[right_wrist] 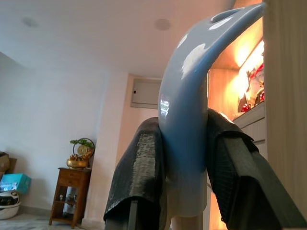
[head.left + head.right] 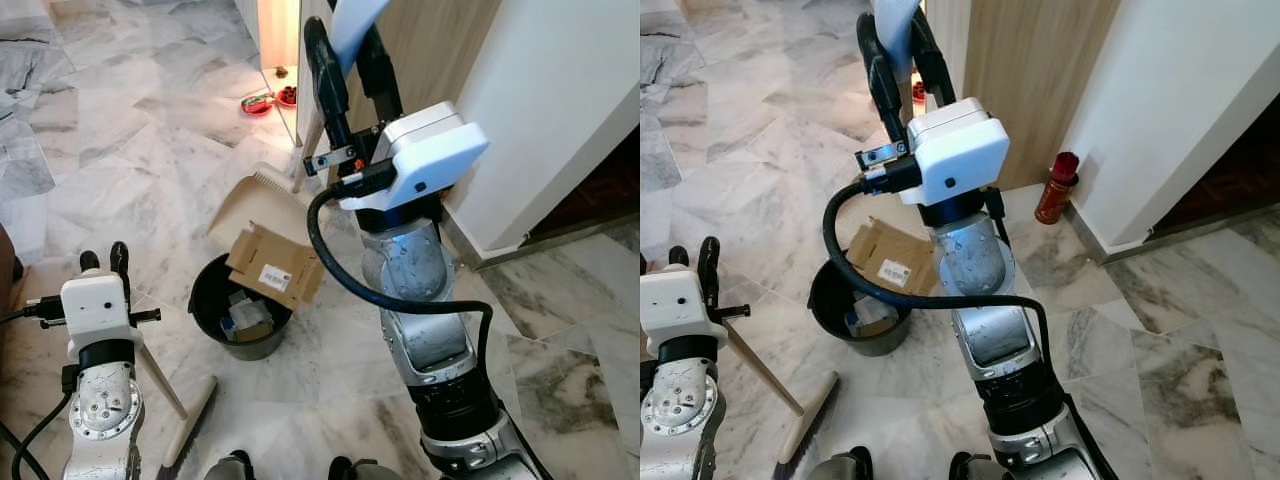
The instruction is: Sweep floor
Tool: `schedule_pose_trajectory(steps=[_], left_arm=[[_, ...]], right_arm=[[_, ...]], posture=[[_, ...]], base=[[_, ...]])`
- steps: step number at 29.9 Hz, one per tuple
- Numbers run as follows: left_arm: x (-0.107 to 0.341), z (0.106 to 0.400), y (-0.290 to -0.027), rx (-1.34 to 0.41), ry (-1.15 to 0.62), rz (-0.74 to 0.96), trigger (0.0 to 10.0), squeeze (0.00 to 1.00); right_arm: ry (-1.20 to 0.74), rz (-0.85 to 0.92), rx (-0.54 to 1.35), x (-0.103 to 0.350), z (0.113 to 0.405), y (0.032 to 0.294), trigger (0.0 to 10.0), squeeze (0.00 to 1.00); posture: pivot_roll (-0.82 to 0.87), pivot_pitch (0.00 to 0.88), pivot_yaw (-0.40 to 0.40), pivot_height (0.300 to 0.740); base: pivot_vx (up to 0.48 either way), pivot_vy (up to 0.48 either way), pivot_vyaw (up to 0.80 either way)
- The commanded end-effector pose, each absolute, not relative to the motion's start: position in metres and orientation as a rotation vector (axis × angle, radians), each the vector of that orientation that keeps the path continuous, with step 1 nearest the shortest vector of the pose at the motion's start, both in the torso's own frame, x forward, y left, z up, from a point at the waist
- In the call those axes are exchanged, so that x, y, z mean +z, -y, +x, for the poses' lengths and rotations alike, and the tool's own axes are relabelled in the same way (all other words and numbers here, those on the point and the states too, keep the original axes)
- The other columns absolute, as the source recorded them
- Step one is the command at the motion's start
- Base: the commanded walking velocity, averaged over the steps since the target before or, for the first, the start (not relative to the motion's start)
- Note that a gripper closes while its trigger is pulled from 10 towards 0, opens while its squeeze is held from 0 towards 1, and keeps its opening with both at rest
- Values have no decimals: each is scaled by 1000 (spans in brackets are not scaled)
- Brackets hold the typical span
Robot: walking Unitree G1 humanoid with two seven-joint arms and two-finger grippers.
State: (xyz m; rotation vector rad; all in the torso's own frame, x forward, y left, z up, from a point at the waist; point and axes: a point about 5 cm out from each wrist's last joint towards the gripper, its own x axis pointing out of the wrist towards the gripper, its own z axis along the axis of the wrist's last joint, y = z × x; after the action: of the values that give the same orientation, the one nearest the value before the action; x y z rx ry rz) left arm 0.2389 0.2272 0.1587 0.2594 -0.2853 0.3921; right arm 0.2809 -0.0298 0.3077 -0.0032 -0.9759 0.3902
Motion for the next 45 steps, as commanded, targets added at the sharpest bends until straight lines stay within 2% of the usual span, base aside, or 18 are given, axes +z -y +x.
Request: schedule_pose_trajectory(steps=[1, 11, 19, 24, 26, 28, 30, 35, 40, 45], left_arm=[[165, 234, -226, 387, 321, 281, 10000, 0], [165, 235, -226, 378, 316, 284, 10000, 0], [163, 235, -224, 349, 306, 292, 10000, 0], [160, 233, -227, 360, 296, 288, 10000, 0], [160, 233, -227, 361, 296, 285, 10000, 0], [162, 233, -224, 357, 304, 278, 10000, 0], [163, 234, -223, 356, 306, 277, 10000, 0], [163, 232, -222, 347, 308, 275, 10000, 0], [161, 231, -220, 336, 301, 266, 10000, 0], [158, 229, -218, 326, 291, 256, 10000, 0]], right_arm=[[1087, 22, 362, 325, 269, 34, 10000, 0], [1074, -64, 250, 322, 279, 49, 10000, 0], [987, -255, 16, 314, 309, 102, 10000, 0], [897, -266, -48, 299, 318, 121, 10000, 0], [856, -246, -56, 292, 321, 125, 10000, 0], [730, -177, -82, 268, 327, 138, 10000, 0], [717, -169, -86, 265, 328, 140, 10000, 0], [502, -5, -180, 226, 338, 163, 10000, 0], [428, 49, -245, 209, 341, 172, 10000, 0], [387, 27, -275, 196, 339, 179, 10000, 0]], posture=[[128, 216, -60, 740], [130, 220, -53, 740], [115, 222, -42, 740], [103, 214, -38, 740], [99, 209, -36, 740], [111, 202, -34, 740], [111, 202, -34, 740], [99, 189, -26, 740], [97, 183, -19, 740], [95, 176, -17, 740]], base=[[0, 0, 0], [0, 0, 0], [0, 0, 0], [0, 0, 0], [0, 0, 0], [0, 0, 0], [0, 0, 0], [0, 0, 0], [0, 0, 0], [0, 0, 0]])
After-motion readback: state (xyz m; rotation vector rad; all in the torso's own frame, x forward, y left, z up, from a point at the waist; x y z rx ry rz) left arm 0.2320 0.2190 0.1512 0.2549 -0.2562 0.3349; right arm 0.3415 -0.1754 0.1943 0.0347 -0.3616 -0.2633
